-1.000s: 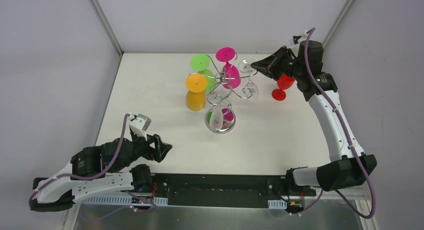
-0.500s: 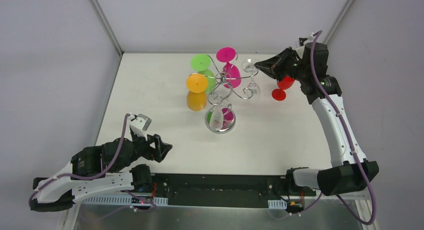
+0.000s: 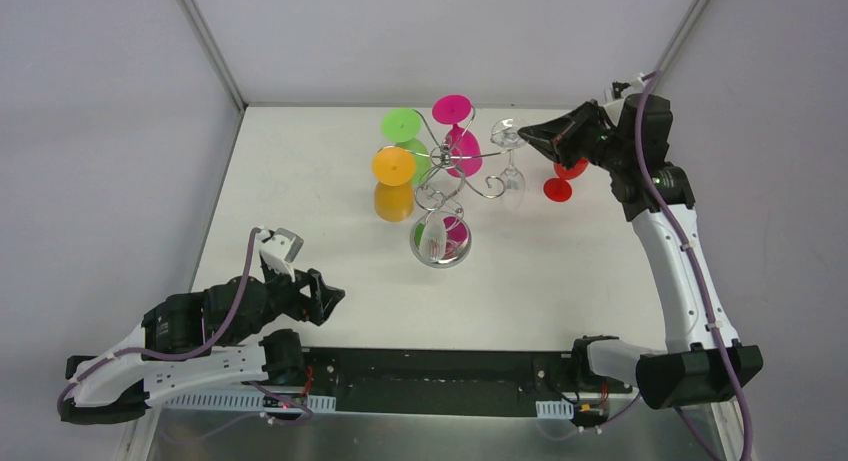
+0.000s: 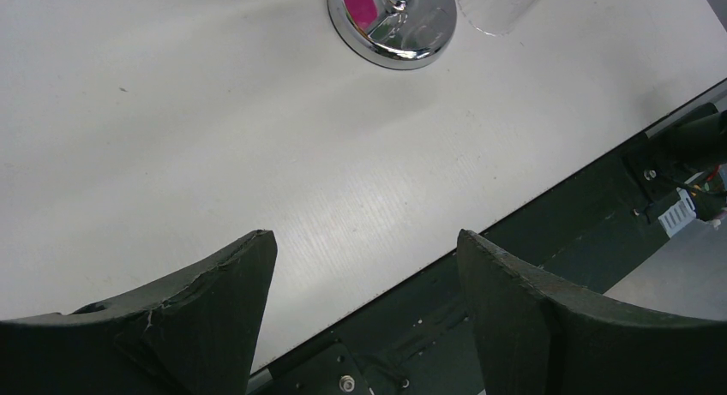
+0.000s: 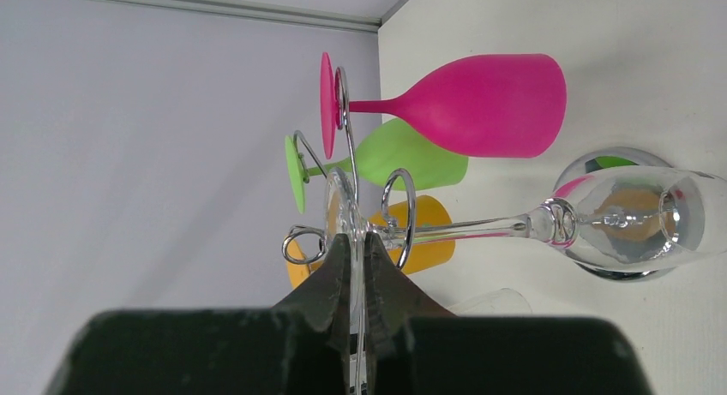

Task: Take the wine glass off the wine glass rack
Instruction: Pick up the wine glass from the wine rack.

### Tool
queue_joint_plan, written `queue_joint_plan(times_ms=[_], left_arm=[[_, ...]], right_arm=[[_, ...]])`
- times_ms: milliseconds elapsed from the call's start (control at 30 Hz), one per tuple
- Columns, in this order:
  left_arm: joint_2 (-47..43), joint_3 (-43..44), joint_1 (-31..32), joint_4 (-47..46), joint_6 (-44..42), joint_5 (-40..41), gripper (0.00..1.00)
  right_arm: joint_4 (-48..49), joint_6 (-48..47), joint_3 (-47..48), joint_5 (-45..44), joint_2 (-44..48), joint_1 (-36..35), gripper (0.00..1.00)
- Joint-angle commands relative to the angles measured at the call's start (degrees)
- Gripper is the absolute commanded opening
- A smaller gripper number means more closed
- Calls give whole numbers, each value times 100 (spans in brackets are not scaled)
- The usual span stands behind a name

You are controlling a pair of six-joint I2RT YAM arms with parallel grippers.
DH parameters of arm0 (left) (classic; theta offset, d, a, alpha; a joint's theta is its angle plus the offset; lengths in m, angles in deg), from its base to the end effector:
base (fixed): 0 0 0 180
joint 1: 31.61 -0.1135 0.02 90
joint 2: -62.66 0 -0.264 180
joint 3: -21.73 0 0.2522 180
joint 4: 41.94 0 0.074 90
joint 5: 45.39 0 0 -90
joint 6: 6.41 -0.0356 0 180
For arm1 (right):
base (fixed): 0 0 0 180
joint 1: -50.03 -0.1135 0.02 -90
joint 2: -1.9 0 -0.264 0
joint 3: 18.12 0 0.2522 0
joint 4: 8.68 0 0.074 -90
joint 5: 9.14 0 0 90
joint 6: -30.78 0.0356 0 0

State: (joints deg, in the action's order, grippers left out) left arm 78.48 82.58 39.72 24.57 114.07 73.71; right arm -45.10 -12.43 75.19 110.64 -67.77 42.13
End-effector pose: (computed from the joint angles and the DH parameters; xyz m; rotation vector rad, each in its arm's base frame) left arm 0.0299 -0.0343 0.3254 0.3539 1.9284 -0.7046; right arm 0.2567 0.0535 0.4390 0.2485 1.8983 1.1293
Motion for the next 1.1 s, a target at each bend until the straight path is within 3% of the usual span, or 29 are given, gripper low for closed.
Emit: queue_joint_plan(times_ms=[0,533,1067], left_arm=[[107,2,60,-37,60,158,79],[298,-11,57,-35,99,113,79],[233,-9,62,-36,116,113,79]], right_arm=[[564,280,-1,271,332,43,0],[855,601,144,289,222,-222,0],[385,257,742,-278,-240,-784,0]])
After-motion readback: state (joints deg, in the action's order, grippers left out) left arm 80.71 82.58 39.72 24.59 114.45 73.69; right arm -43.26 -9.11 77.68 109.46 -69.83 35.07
